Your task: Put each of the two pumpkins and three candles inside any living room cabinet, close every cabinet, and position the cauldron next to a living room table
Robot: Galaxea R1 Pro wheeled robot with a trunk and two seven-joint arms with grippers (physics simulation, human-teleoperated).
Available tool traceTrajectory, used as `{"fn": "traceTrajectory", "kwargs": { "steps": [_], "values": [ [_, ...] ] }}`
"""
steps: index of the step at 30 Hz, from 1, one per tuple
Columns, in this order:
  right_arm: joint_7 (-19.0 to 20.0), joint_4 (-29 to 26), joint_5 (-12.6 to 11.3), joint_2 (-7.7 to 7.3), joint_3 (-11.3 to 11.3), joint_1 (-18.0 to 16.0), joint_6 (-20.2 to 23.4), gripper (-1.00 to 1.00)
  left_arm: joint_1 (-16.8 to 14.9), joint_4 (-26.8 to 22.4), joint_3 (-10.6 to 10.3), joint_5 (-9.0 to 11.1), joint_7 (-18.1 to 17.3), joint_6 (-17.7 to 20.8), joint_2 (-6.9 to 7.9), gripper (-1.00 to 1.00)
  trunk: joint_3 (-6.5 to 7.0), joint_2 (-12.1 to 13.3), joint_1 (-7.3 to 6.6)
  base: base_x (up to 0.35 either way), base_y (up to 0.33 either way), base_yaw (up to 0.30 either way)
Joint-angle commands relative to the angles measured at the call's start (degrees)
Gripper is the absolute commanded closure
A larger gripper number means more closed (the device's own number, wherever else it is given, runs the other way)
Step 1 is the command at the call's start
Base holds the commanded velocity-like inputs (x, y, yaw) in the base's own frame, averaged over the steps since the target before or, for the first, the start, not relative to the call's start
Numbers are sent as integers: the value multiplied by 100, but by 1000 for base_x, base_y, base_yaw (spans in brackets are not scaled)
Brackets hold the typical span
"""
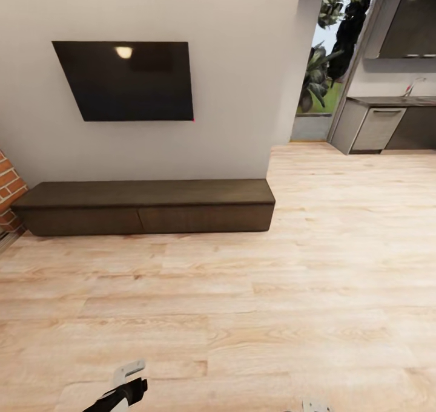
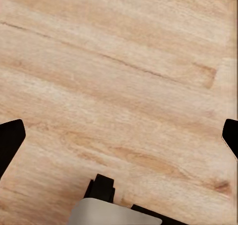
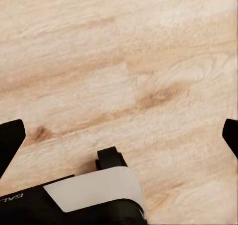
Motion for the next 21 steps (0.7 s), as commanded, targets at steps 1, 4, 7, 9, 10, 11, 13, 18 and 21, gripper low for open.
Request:
{"fn": "traceTrajectory", "kwargs": {
  "steps": [1, 4, 7, 9, 10, 11, 13, 18, 21],
  "values": [
    [-9, 56, -53, 4, 56, 13, -20, -100, -1, -8, -50, 49, 28, -11, 1, -100, -5, -3, 3, 292, 0, 0],
    [-9, 168, -34, 5, 59, 257, -23, -100, -1, -8, -50, 49, 28, -12, -2, -100, -5, -3, 3, 290, 0, 0],
    [-13, 201, -50, 3, 57, 386, -17, -100, -1, -8, -50, 49, 28, -11, 2, -100, -5, -3, 3, 280, 2, 0],
    [-12, 209, -53, 5, 56, 414, -16, -100, -1, -8, -50, 49, 28, -11, 4, -100, -5, -3, 3, 273, 42, 0],
    [-11, 212, -55, 5, 59, 424, -13, -100, -1, -8, -50, 49, 28, -11, 8, -100, -5, -3, 3, 267, 39, 0],
    [-10, 213, -57, 13, 61, 427, -11, -100, -1, -8, -50, 49, 28, -11, 9, -100, -5, -3, 3, 261, 25, 0],
    [-10, 214, -63, 34, 60, 430, -8, -100, -1, -8, -50, 49, 28, -11, 7, -100, -5, -3, 3, 251, 15, 0],
    [-9, 214, -84, 22, 50, 433, -10, -100, -1, -10, -50, 49, 28, -11, 6, -100, -5, -3, 3, 198, 16, 0],
    [-9, 215, -86, 17, 48, 434, -11, -100, -1, -9, -50, 49, 28, -11, -2, -100, -5, -3, 3, 257, 75, 0]
  ]
}}
